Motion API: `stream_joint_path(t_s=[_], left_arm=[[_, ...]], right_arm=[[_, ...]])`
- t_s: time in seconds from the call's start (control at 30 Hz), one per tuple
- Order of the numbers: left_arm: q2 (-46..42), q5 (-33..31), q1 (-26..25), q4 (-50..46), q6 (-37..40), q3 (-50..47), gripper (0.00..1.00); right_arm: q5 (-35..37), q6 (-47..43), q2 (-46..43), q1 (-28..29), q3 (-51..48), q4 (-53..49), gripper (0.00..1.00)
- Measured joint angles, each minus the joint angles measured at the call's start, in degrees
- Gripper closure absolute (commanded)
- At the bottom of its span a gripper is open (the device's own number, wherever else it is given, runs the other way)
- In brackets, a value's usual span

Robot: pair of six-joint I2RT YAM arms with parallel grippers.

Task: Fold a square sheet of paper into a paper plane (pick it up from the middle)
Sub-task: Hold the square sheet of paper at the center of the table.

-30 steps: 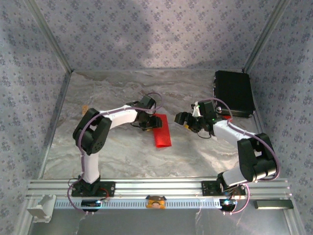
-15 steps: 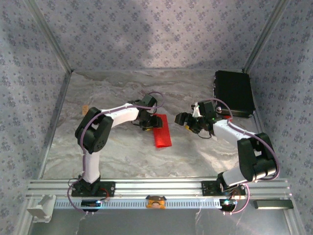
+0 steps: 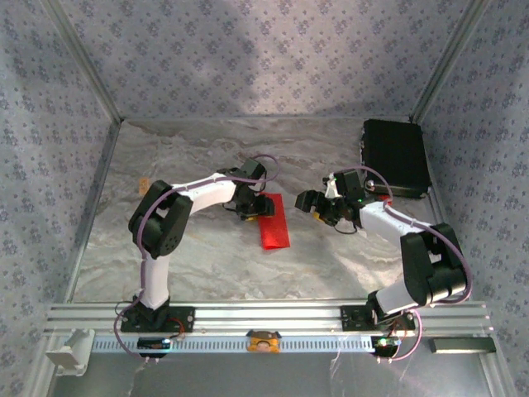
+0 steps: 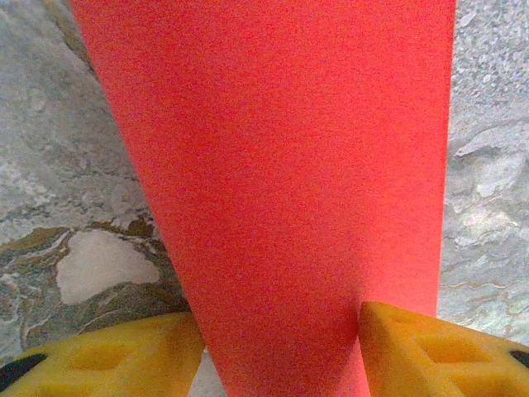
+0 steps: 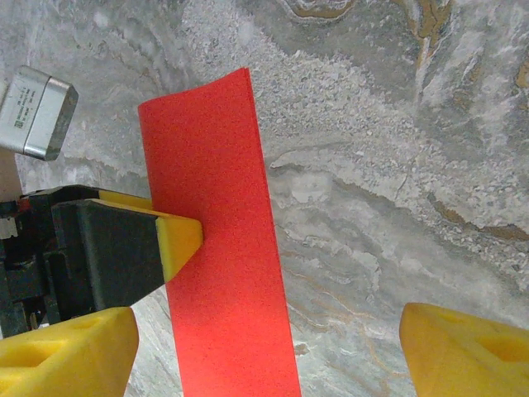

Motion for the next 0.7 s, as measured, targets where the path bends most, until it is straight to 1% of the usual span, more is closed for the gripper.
stream_joint_path(t_s=[0.57, 0.7], left_arm=[[0.9, 0.07, 0.0, -1.29, 0.44, 1.14, 0.43], [0.9, 0.02, 0.0, -1.29, 0.44, 1.14, 0.43]], right_arm=[[-0.07, -0.15, 0.7, 0.15, 0.22, -0.26, 0.17], [-0.11, -0.15, 1.49, 0.2, 0.68, -0.24, 0.2]])
